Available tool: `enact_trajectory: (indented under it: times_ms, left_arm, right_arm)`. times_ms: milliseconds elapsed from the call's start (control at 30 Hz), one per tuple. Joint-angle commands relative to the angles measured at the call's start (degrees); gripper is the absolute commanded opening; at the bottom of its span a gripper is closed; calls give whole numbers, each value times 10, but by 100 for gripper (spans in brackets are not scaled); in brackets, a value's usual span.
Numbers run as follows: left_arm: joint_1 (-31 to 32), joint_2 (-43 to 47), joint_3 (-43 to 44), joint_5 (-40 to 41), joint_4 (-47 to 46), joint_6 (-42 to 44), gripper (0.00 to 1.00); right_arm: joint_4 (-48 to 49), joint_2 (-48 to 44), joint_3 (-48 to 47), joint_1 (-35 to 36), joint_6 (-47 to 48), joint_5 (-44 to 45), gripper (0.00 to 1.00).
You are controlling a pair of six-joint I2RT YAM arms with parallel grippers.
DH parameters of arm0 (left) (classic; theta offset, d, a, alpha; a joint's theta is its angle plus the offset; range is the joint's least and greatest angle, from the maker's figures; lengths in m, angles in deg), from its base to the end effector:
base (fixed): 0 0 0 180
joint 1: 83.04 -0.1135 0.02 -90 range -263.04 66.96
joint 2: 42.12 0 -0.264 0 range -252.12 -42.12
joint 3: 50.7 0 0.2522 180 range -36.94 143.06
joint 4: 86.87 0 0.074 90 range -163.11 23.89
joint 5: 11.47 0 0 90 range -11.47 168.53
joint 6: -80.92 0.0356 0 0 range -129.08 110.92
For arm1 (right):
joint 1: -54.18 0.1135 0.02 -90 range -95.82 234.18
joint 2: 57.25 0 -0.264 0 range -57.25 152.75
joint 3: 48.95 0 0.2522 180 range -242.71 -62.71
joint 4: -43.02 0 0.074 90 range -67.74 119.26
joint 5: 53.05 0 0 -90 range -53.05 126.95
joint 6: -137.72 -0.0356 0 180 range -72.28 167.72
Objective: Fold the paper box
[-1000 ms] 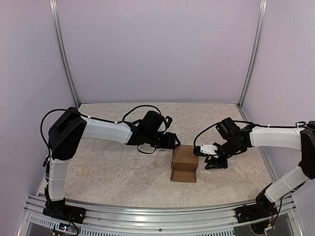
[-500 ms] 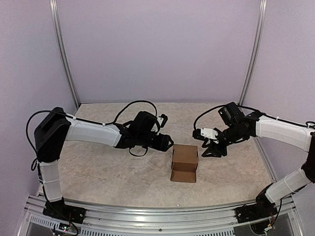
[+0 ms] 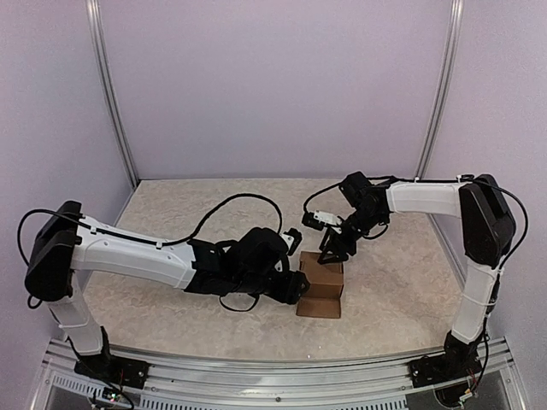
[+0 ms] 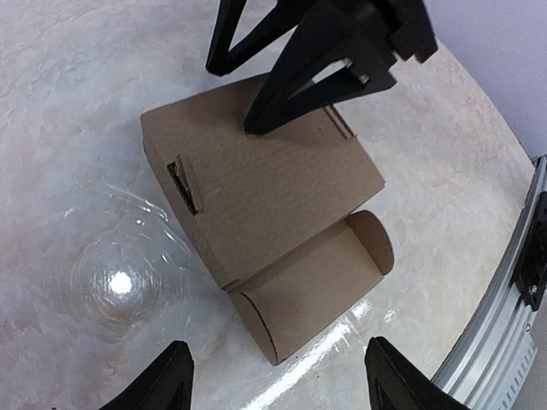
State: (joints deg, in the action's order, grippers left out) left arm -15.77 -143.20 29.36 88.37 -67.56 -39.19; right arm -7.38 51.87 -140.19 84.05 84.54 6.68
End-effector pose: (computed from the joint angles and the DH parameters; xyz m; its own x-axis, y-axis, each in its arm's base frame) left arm 0.1560 -0.3567 0.2115 -0.6470 0.2651 -0.7149 0.6171 0.7327 -0.2868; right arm 0.3251 0.2074 0.1882 -0.2902 -0.7635 -0.5769 -0.9566 0.2479 0.1531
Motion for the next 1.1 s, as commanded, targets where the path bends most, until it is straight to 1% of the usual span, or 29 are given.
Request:
enact_trajectory:
  times_ms: [0,100,167,267,333,467,567,700,900,1067]
  left_arm:
    - [7,-20,-28,9,34,-43,66]
    - [8,-29,-46,-11,2,-43,62]
    - [11,-41,-49,-17,-10,-35,59]
    - [22,-50,-58,-25,-48,-2,57]
    - [28,-55,-58,-33,-72,13,56]
    - [30,-81,-40,-42,-78,28,55]
    - [29,-98,-28,-37,-80,38,52]
    - [24,-120,-15,-28,-72,52,41]
    - [8,-126,-30,-18,-99,72,31]
    - [-7,-118,-43,-16,-118,86,27]
  right_arm:
    - [-32,-13,10,-5,-36,-8,52]
    - [-24,-35,42,-7,-76,21,49]
    - [-22,-50,65,-9,-97,41,48]
    - [-28,-72,97,-17,-118,55,48]
    - [-39,-79,104,-27,-130,50,48]
    - [-72,-91,102,-42,-142,22,48]
    - [-89,-106,106,-43,-135,19,48]
    - [-109,-129,113,-43,-120,20,48]
    - [-120,-159,123,-44,-100,20,50]
    - [-103,-157,120,-44,-83,46,52]
